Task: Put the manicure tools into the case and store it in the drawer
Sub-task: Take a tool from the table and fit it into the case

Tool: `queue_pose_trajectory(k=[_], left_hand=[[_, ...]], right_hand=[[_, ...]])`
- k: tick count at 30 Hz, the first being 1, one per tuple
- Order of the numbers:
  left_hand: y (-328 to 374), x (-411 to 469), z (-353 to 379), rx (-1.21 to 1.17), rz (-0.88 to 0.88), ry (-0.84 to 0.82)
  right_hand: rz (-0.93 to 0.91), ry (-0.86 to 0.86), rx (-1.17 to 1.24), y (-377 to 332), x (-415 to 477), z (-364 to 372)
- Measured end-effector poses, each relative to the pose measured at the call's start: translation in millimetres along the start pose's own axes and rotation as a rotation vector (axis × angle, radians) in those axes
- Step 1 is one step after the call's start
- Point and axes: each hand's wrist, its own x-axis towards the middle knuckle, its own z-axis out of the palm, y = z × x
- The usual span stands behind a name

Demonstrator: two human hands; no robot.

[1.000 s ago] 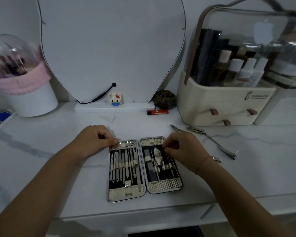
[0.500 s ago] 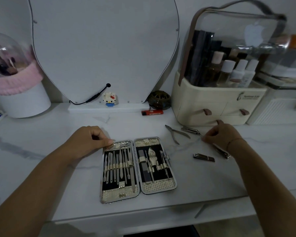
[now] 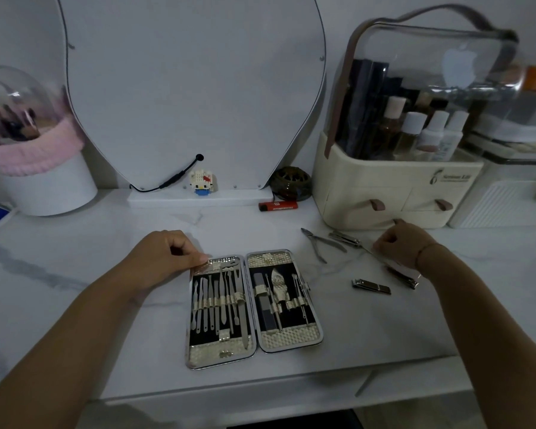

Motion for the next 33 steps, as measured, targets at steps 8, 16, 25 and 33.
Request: queue_pose_trajectory(k=[8, 16, 25, 33], left_hand=[[-2.7, 2.7, -0.2, 0.035, -0.010, 0.012], [-2.2, 1.5, -0.9, 0.045, -0.024, 0.012], [-0.1, 0.6, 1.0, -0.027, -0.045, 0.040], [0.7, 1.2, 0.4, 0.016, -0.036, 0.033]], right_hand=[[-0.243, -0.158, 0.807, -49.2, -38.2, -5.2], [-0.378, -0.299, 0.820, -99.8, -54.1, 25.1], [-0.346, -0.176, 0.670, -97.6, -47.2, 51.0], [-0.367, -0.166, 0.636, -94.1, -43.7, 50.0]])
